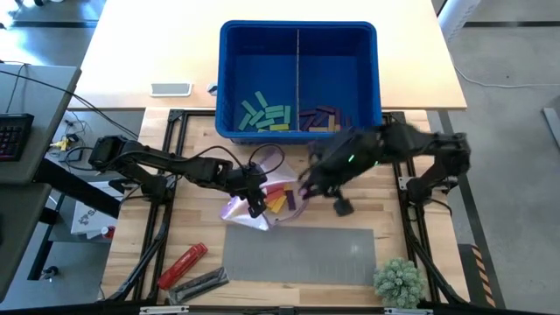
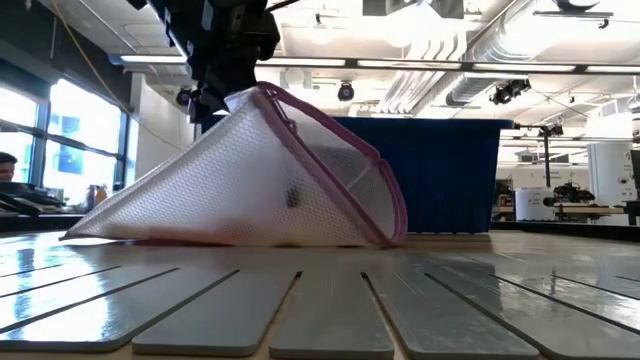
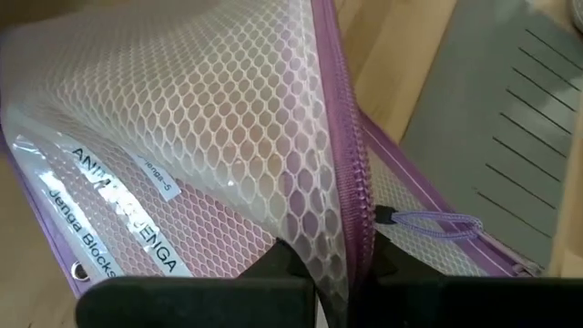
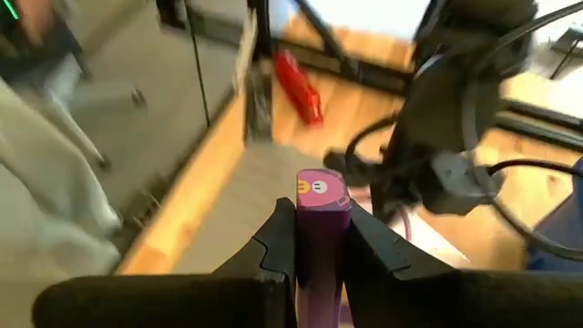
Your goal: Sort blocks
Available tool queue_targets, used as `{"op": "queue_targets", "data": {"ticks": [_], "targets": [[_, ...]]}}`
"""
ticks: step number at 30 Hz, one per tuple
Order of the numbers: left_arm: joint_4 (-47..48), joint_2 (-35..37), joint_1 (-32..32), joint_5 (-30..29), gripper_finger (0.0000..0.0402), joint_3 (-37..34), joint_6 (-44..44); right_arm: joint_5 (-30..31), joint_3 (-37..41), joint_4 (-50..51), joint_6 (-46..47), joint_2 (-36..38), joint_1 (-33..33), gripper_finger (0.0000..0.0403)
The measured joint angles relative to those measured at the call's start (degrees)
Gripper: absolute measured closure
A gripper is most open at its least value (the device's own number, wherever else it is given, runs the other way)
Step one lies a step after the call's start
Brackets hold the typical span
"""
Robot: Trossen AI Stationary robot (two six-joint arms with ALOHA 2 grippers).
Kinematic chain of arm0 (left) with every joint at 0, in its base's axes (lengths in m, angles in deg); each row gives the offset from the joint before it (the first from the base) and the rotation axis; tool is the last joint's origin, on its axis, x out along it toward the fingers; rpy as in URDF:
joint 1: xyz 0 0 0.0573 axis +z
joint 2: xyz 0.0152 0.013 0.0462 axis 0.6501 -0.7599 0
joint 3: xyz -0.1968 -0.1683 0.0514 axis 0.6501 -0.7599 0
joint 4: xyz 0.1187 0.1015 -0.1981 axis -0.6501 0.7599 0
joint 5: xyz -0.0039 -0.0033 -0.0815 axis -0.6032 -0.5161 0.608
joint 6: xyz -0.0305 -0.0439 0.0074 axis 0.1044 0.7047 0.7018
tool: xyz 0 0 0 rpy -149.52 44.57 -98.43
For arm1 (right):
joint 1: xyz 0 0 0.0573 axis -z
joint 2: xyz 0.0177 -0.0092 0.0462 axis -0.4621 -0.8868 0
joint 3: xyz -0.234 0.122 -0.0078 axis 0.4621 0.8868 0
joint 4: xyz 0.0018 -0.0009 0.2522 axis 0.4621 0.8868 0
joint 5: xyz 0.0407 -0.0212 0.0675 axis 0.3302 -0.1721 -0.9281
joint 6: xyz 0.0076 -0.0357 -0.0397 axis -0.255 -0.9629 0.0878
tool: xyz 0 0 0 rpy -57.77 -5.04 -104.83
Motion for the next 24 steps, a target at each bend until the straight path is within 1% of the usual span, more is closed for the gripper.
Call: {"op": "queue_targets", "data": {"ticks": [5,8,10,11,15,17,19,21,24], "targets": [[-0.01,0.01,0.0,2.71,0.0402,0.0,-0.95,7.09,0.0,5.54,-6.51,-6.41,-3.57,0.0364],[0.0,0.01,-0.01,4.13,0.0402,0.0,-0.05,9.4,0.0,9.37,-10.77,-11.45,-3.71,0.0364],[-0.04,0.0,-0.22,4.19,0.0402,0.0,0.79,9.57,0.06,10.24,-13.79,-14.89,-3.44,0.0364],[-0.04,0.0,-0.38,4.2,0.0402,0.0,1.29,8.81,0.07,9.92,-15.22,-16.45,-3.27,0.0364],[-0.02,0.0,-0.75,4.44,0.0402,0.0,1.5,2.48,0.07,6.63,-18.22,-21.18,-3.19,0.0364],[-0.02,0.01,-0.84,4.44,0.0402,0.0,1.5,1.56,0.07,4.93,-19.4,-22.92,-3.79,0.0364],[-0.02,0.0,-1.11,4.41,0.0402,0.0,1.49,2.65,0.07,2.22,-19.97,-24.46,-4.21,0.0364],[-0.04,0.01,-1.69,4.41,0.0402,0.0,0.61,5.31,0.07,-0.35,-20.07,-25.53,-4.8,0.0364],[-0.09,0.02,-2.97,4.44,0.0402,0.0,-1.58,12.23,0.25,-4.37,-20.61,-25.92,-5.9,0.0364]]}}
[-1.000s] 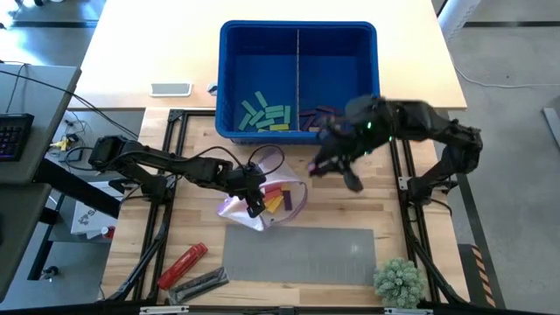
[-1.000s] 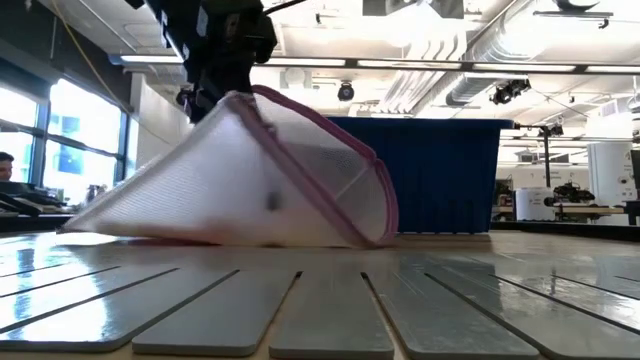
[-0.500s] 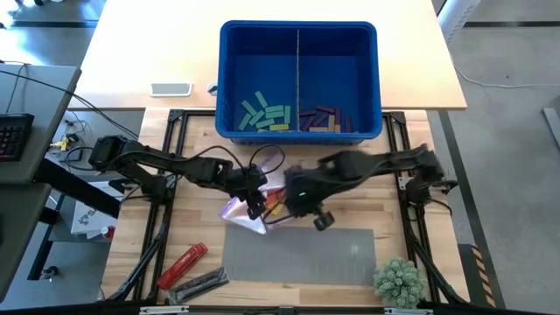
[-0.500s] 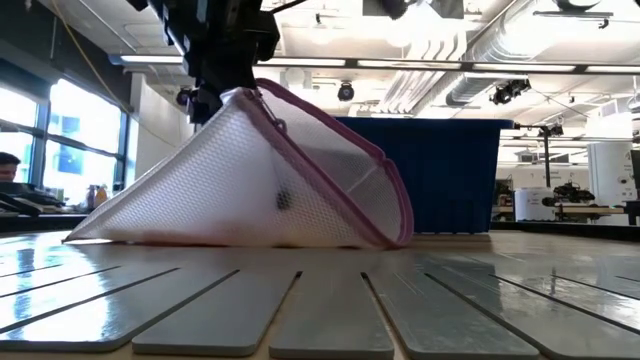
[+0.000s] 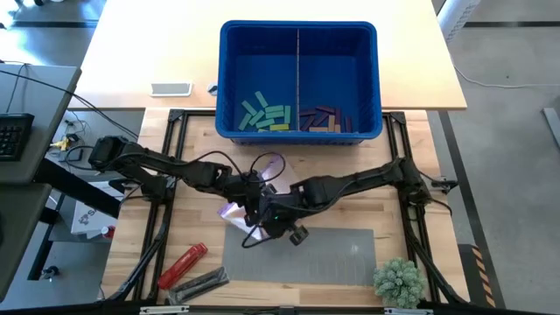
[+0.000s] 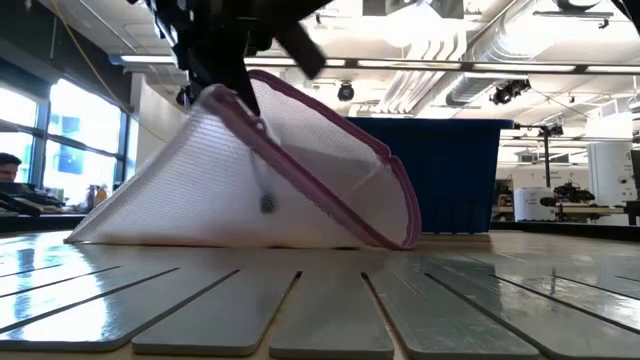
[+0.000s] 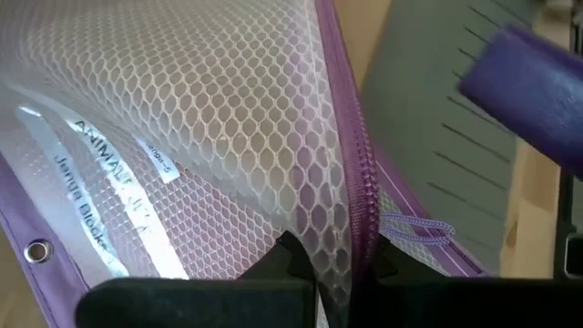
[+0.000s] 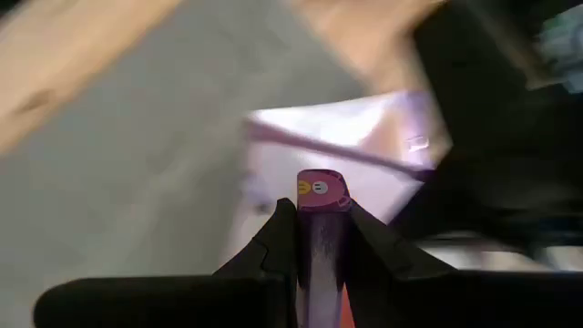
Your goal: Sort blocks
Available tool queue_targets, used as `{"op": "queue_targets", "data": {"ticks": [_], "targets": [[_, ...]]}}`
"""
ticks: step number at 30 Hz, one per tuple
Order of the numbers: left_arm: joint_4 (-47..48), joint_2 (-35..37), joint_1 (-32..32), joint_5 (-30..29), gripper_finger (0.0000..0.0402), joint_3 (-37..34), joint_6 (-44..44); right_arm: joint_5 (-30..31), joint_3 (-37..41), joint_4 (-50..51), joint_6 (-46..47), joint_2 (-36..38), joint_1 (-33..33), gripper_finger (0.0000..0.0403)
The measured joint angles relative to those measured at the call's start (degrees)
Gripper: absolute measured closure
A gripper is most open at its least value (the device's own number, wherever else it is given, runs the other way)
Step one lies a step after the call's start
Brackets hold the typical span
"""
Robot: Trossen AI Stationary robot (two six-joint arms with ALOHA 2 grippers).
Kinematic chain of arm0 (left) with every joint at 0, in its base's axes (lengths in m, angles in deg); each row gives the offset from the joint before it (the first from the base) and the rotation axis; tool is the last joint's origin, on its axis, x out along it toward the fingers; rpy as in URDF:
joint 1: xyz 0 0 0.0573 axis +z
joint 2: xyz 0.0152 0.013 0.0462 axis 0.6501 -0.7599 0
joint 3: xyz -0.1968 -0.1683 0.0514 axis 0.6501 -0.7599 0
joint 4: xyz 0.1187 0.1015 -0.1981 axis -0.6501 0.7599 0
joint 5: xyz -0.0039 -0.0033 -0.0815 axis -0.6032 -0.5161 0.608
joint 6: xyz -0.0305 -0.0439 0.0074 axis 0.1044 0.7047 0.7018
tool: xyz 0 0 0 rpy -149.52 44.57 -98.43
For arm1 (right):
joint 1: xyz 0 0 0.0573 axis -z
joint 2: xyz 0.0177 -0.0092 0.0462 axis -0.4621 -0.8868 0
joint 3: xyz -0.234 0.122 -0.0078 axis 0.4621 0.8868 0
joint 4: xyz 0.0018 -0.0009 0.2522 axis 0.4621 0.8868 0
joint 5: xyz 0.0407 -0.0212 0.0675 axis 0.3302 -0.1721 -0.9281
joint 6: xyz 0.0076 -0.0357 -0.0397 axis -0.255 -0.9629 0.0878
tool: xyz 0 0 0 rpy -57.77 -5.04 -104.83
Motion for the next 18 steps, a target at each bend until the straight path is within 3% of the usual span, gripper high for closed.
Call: {"op": "queue_targets", "data": {"ticks": [4,8,11,15,18], "targets": [[0.07,-0.02,-1.66,0.04,0.0402,0.02,-0.42,4.67,6.52,-8.55,0.58,3.07,-1.96,0.0364],[0.21,-0.02,-2.75,-0.04,0.0402,0.07,-1.36,8.04,21.75,-17.74,1.59,9.47,-3.82,0.0364],[-0.06,-0.25,-3.15,-0.73,0.0402,0.07,-0.84,11.92,33.14,-31.47,0.53,12.72,-4.27,0.0364],[-0.28,-1.02,-3.23,-0.94,0.0402,0.09,0.08,12.0,39.43,-47.05,-1.91,13.8,-4.65,0.0364],[-0.32,-1.18,-3.23,-0.62,0.0402,0.09,0.13,13.45,42.88,-48.54,-0.58,12.14,-3.82,0.0364]]}}
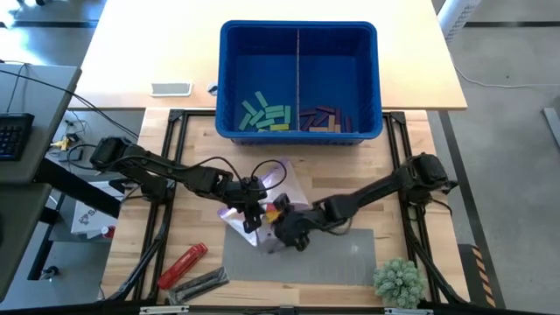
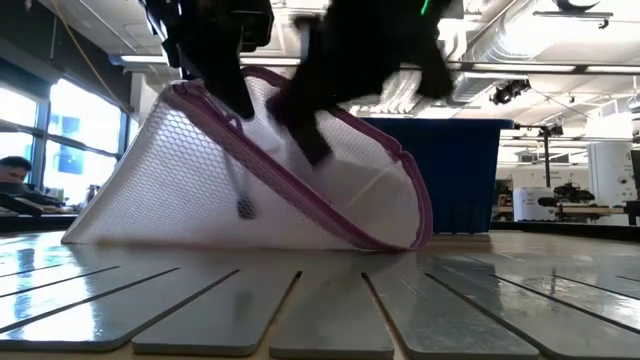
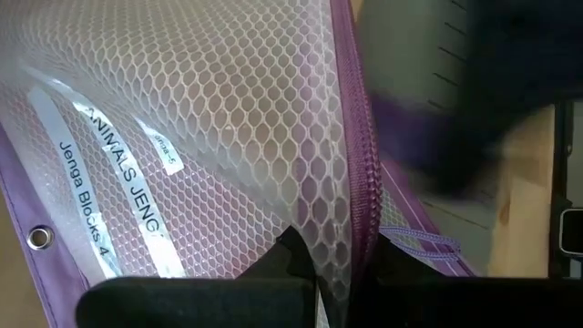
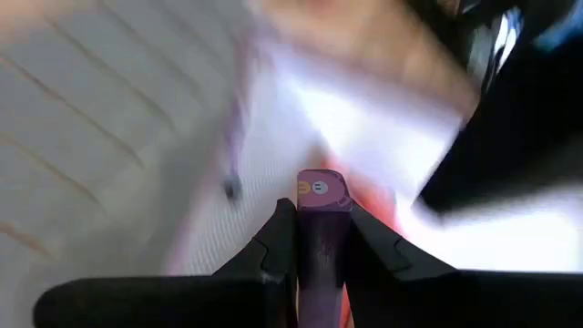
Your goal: Sort blocks
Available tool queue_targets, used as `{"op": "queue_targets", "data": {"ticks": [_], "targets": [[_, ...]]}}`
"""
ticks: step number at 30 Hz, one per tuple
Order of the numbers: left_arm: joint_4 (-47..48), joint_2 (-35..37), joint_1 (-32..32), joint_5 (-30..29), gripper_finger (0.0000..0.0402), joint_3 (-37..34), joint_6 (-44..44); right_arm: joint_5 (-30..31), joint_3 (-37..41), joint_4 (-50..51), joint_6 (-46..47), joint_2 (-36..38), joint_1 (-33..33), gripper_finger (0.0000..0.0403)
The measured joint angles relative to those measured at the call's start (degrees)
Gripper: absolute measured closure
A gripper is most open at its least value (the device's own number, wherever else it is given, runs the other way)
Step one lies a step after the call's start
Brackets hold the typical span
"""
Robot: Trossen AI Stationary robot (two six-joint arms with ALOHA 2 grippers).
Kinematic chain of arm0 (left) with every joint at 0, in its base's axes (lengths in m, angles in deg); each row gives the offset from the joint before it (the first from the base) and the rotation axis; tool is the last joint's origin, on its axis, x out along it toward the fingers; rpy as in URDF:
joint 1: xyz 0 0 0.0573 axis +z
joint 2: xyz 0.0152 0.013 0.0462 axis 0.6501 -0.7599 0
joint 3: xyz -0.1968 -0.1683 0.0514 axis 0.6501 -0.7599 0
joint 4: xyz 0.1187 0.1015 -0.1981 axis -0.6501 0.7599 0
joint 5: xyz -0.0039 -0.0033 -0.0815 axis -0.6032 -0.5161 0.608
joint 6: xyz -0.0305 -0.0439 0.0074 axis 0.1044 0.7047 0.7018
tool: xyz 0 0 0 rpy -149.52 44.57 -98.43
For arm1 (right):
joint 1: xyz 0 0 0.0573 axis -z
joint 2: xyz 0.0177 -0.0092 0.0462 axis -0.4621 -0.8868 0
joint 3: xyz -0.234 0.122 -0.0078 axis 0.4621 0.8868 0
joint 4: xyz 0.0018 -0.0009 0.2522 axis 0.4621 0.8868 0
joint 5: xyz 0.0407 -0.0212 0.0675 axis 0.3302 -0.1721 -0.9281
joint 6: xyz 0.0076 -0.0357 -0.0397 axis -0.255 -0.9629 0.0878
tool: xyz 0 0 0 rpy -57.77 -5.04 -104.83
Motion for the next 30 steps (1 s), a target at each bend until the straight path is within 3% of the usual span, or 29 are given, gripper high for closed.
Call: {"op": "queue_targets", "data": {"ticks": [12,16,20,30], "targets": [[-0.29,0.02,0.28,-0.26,0.0402,0.0,-0.97,3.46,2.03,-5.02,-1.26,-0.09,6.32,0.0342],[-0.28,0.02,0.21,-0.98,0.0402,0.0,-0.21,-1.31,2.03,-4.76,-1.26,-0.09,7.08,0.0339],[-0.4,0.02,0.22,-1.74,0.0402,0.0,0.46,-1.51,2.03,-4.72,-1.26,-0.09,7.08,0.0338],[-1.9,0.0,0.24,-2.02,0.0402,-0.02,1.48,1.44,1.81,2.37,1.21,-0.03,6.5,0.0317]]}}
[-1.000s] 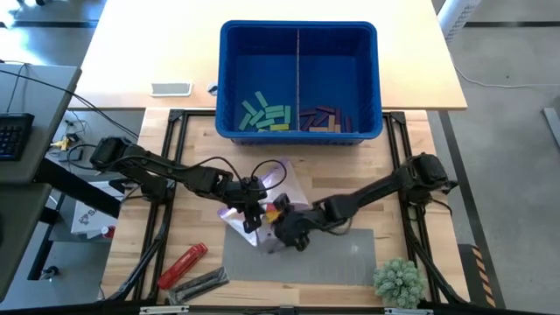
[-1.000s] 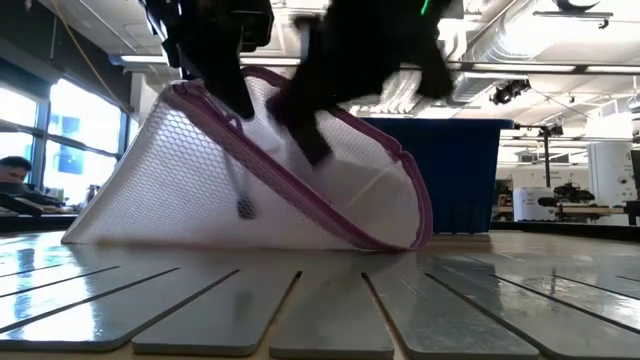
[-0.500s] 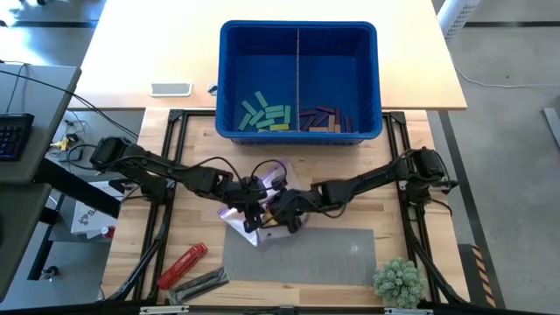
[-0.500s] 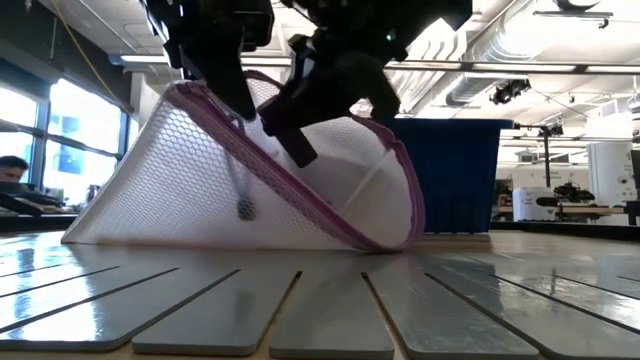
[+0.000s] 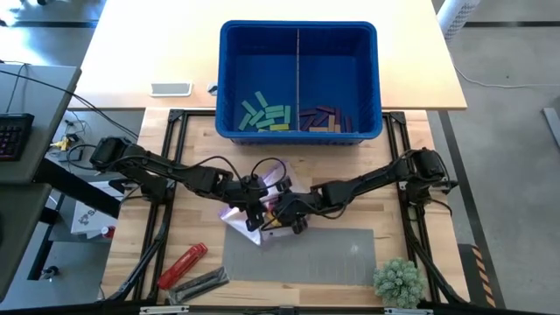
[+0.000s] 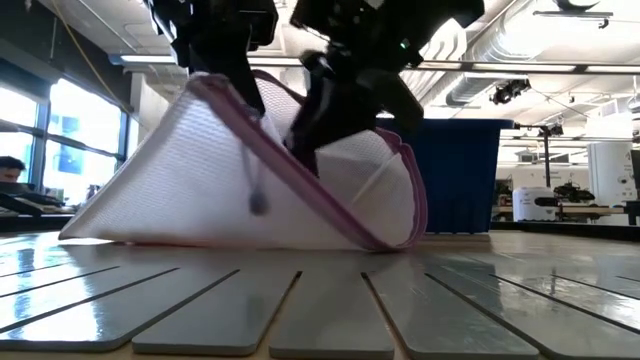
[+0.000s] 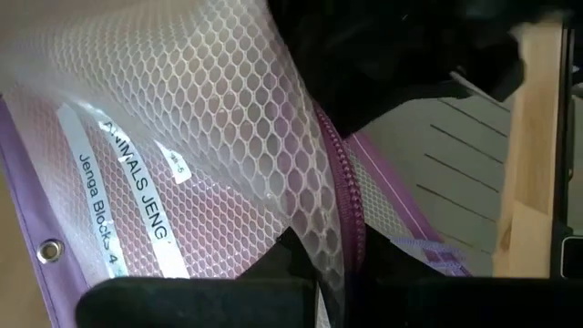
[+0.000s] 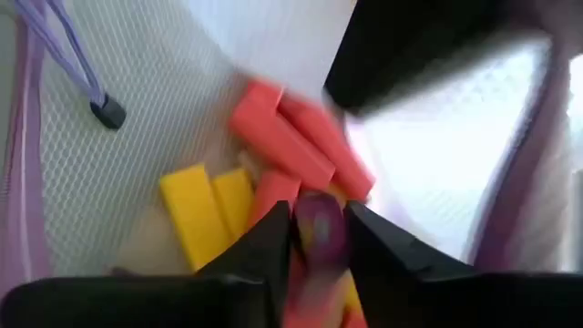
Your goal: Sort blocks
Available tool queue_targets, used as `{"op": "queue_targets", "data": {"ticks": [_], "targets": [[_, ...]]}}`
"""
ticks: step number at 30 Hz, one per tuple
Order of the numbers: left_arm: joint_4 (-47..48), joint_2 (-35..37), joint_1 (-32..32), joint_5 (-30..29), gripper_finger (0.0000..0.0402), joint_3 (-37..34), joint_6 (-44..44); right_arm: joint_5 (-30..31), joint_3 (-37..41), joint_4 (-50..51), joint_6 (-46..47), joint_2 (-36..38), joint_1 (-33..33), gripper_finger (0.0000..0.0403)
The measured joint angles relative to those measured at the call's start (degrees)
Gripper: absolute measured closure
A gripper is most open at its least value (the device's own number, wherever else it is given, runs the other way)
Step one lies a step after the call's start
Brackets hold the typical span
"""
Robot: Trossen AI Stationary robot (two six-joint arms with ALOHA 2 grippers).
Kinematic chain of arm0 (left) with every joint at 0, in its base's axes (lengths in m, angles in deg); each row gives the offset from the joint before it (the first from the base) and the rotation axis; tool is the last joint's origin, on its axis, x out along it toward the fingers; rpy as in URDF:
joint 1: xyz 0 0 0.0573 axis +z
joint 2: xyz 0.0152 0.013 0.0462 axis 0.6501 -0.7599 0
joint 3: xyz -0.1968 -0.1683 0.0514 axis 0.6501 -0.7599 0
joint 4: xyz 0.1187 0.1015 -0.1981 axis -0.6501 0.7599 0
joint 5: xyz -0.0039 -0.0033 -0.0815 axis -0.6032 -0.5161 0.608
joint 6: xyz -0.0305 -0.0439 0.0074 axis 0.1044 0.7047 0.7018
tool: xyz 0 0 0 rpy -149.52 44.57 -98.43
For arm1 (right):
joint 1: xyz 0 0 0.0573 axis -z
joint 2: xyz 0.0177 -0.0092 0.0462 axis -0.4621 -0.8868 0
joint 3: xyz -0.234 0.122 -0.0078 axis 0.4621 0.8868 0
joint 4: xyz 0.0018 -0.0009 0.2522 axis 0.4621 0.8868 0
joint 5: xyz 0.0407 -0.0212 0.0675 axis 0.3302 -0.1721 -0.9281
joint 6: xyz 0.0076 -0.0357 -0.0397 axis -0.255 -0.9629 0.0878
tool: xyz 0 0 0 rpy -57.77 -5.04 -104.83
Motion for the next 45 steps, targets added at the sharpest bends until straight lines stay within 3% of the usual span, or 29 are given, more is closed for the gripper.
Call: {"op": "queue_targets", "data": {"ticks": [6,10,14,20,27,30,37,41,45], "targets": [[-1.17,0.0,-0.07,-2.11,0.0402,0.0,1.99,0.38,-0.33,4.97,4.61,0.18,0.06,0.0243],[-1.14,0.0,-0.08,-2.32,0.0402,-0.01,3.02,0.5,-5.04,11.18,5.58,1.86,-1.27,0.0209],[-1.1,0.0,-0.07,-2.38,0.0402,-0.02,3.41,-0.79,-8.91,15.53,5.54,6.44,-2.71,0.0202],[-1.1,0.0,-0.07,-3.39,0.0402,-0.02,3.44,1.92,-9.23,23.65,10.03,14.48,-2.96,0.0205],[-1.19,0.0,-0.07,-3.53,0.0402,-0.02,3.43,-5.78,-4.2,34.42,12.9,18.27,-5.71,0.0206],[-1.3,0.0,-0.07,-3.89,0.0402,-0.02,3.45,-10.56,1.3,29.5,16.43,18.01,-7.42,0.0206],[-1.39,0.0,-0.04,-3.91,0.0402,-0.02,3.52,-12.35,14.45,11.47,20.16,14.7,-10.91,0.0206],[-1.37,0.0,-0.04,-3.87,0.0402,-0.02,3.52,-17.76,17.44,3.63,21.03,12.1,-11.44,0.0208],[-1.39,0.0,-0.07,-3.83,0.0402,-0.02,3.52,-22.77,17.81,1.33,25.88,9.57,-9.24,0.0242]]}}
